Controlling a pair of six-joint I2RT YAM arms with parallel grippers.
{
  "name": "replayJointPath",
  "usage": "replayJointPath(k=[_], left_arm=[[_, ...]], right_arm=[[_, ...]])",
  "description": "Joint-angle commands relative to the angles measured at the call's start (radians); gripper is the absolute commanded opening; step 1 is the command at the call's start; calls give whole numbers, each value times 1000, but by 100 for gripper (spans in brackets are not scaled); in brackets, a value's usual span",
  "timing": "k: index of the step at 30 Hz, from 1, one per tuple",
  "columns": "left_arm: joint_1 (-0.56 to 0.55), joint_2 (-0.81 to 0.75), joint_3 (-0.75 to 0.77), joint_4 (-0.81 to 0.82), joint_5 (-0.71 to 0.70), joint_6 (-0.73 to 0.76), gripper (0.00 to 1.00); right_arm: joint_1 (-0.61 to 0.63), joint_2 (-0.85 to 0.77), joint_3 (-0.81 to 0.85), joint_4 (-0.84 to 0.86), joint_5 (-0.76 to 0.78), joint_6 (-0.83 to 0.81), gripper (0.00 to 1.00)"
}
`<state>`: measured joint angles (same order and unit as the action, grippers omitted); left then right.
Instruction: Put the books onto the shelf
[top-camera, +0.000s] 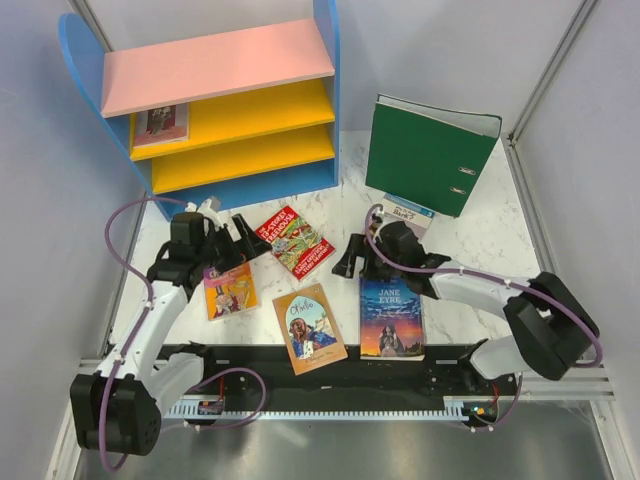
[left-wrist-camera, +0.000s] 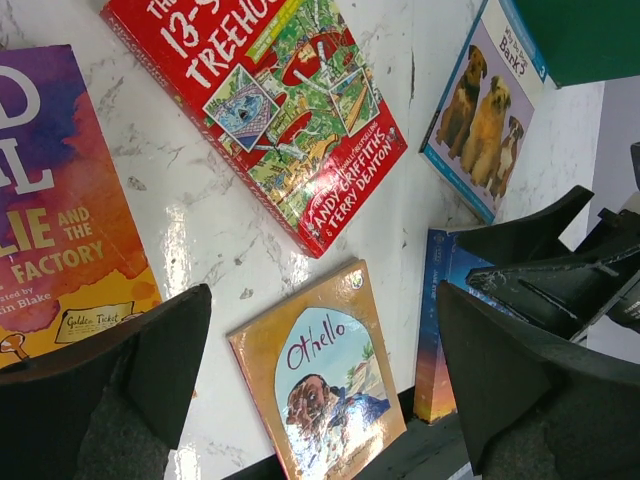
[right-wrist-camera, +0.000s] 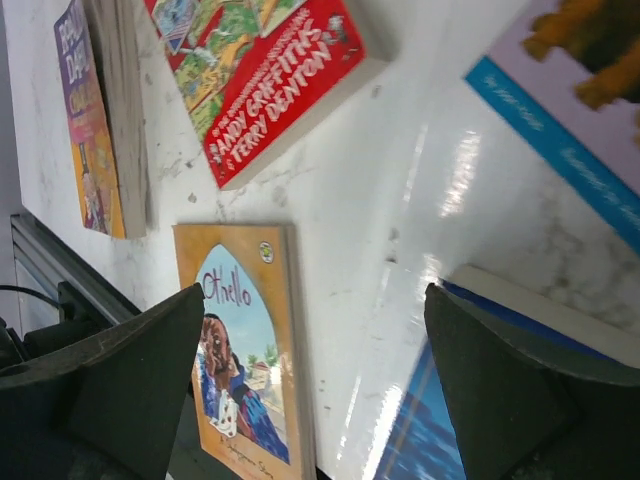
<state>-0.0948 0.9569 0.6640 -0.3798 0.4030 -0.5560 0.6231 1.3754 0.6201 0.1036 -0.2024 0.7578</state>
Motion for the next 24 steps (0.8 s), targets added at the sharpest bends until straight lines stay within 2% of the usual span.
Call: replayJointPath(k=[1, 5, 9, 15, 18, 24], left_arm=[[0, 48, 0, 10, 68, 4, 100], [-2, 137, -1, 13, 148, -10, 100], [-2, 195, -12, 16, 132, -28, 100], [-19, 295, -17, 38, 105, -67, 97], [-49, 367, -9, 62, 99, -85, 97], [-180, 532, 74, 65, 34, -111, 95]], right_arm=[[64, 80, 127, 21, 34, -25, 98], [64, 177, 200, 19, 64, -55, 98], [63, 246, 273, 28, 142, -116, 98], [41, 414, 415, 22, 143, -149, 98], [36, 485, 443, 71, 113, -134, 98], [32, 570, 405, 211, 100, -84, 98]])
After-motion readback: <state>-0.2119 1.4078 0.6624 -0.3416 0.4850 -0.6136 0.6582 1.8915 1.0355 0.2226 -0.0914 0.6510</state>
